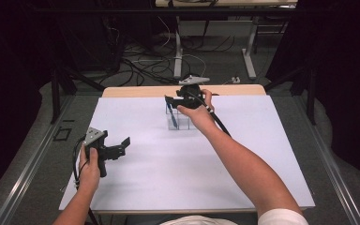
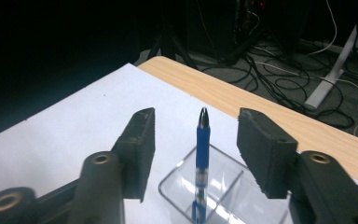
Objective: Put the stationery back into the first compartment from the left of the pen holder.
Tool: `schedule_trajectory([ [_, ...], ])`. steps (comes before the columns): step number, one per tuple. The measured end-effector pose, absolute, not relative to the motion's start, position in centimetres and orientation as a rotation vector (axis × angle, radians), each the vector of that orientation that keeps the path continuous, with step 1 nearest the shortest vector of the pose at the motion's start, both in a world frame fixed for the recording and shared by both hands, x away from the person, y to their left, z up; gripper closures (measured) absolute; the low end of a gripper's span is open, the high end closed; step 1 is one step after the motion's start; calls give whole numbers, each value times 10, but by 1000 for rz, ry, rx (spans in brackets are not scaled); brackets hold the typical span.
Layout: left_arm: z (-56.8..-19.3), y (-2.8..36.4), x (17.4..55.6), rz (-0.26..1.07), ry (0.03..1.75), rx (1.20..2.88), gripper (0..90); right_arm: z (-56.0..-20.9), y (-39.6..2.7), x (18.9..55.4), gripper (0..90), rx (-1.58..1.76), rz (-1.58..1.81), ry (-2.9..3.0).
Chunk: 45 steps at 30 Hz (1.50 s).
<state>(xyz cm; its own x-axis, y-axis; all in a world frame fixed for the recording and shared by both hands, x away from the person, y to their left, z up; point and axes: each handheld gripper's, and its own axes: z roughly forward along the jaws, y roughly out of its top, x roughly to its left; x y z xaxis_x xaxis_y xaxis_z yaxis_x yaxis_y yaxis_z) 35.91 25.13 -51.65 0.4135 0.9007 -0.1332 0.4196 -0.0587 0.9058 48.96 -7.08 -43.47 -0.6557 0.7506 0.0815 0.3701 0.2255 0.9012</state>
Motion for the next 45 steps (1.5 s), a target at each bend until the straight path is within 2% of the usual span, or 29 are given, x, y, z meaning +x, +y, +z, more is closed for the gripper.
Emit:
schedule_trajectory([
  [3,-516,251,359,600,1171,1666,2,-431,-78,484,444,1029,1412,2120],
  [7,-516,251,359,601,1172,1666,2,-428,-89,475,398,1029,1418,2109],
  [16,-516,251,359,604,1174,1668,2,-422,-119,460,153,1085,1375,2103],
  [19,-516,251,359,604,1175,1668,2,-420,-129,454,125,1088,1365,2082],
  [25,-516,251,358,608,1178,1666,2,-419,-152,439,9,1075,1358,2051],
  [36,-516,252,358,612,1183,1663,2,-429,-202,407,0,1114,1294,1995],
  [45,-516,252,357,615,1190,1659,2,-457,-237,381,0,1181,1230,1989],
])
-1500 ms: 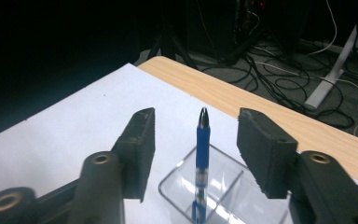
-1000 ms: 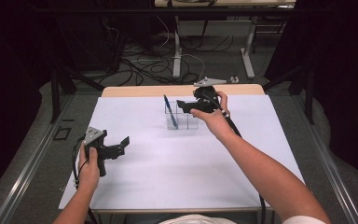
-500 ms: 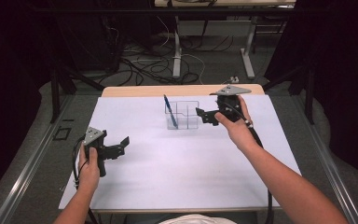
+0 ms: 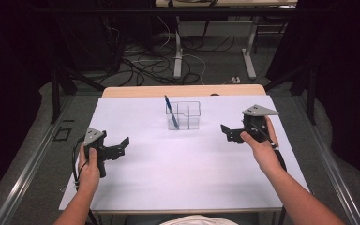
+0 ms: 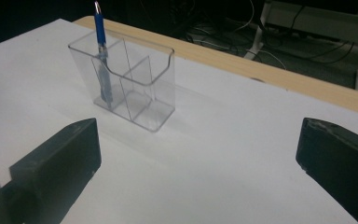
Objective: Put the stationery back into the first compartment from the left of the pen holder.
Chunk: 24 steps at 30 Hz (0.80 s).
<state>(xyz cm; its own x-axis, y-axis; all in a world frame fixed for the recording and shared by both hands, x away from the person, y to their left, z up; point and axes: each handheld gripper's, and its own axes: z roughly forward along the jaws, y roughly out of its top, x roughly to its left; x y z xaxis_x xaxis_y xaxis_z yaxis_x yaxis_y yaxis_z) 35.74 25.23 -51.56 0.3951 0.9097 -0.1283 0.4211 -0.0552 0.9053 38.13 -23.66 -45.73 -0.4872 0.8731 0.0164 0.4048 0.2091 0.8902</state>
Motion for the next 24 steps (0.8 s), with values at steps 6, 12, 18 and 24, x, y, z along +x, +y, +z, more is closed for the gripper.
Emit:
schedule_trajectory([
  [6,-515,253,357,621,1191,1659,2,-479,-252,371,0,1225,1204,1973],
  [12,-516,254,357,622,1197,1658,2,-496,-270,364,0,1268,1188,1945],
  [18,-515,254,357,627,1196,1658,2,-511,-285,365,0,1321,1195,1910],
  [24,-516,254,358,624,1202,1652,2,-519,-292,366,0,1368,1202,1891],
])
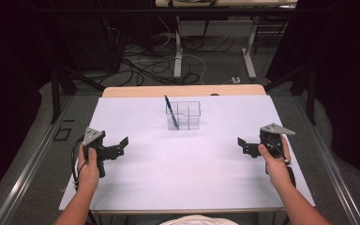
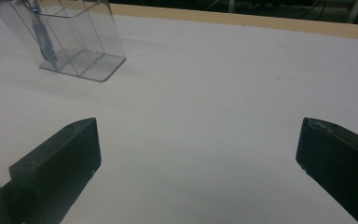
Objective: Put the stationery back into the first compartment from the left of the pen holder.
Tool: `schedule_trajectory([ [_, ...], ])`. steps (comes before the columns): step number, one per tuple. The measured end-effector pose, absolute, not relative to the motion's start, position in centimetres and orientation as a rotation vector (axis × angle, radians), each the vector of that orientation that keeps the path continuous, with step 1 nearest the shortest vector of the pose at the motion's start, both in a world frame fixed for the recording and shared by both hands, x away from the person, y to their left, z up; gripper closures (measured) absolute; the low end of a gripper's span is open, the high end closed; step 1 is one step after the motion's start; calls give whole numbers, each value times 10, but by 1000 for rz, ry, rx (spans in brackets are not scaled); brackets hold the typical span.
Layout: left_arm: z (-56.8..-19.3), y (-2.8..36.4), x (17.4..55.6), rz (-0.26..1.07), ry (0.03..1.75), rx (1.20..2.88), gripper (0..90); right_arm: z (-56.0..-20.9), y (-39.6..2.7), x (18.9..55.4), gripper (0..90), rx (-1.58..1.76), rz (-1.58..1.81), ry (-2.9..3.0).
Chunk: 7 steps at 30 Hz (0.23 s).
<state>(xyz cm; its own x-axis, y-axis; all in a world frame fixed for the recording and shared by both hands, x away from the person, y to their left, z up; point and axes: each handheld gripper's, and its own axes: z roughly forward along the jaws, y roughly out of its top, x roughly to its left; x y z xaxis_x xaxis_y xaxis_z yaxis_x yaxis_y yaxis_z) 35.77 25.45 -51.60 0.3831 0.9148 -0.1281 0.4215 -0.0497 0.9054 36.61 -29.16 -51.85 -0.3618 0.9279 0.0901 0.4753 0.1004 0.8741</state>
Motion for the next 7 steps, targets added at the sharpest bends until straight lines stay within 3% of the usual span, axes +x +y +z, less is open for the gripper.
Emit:
schedule_trajectory([
  [7,-516,254,358,624,1201,1658,2,-519,-294,366,0,1371,1209,1883],
])
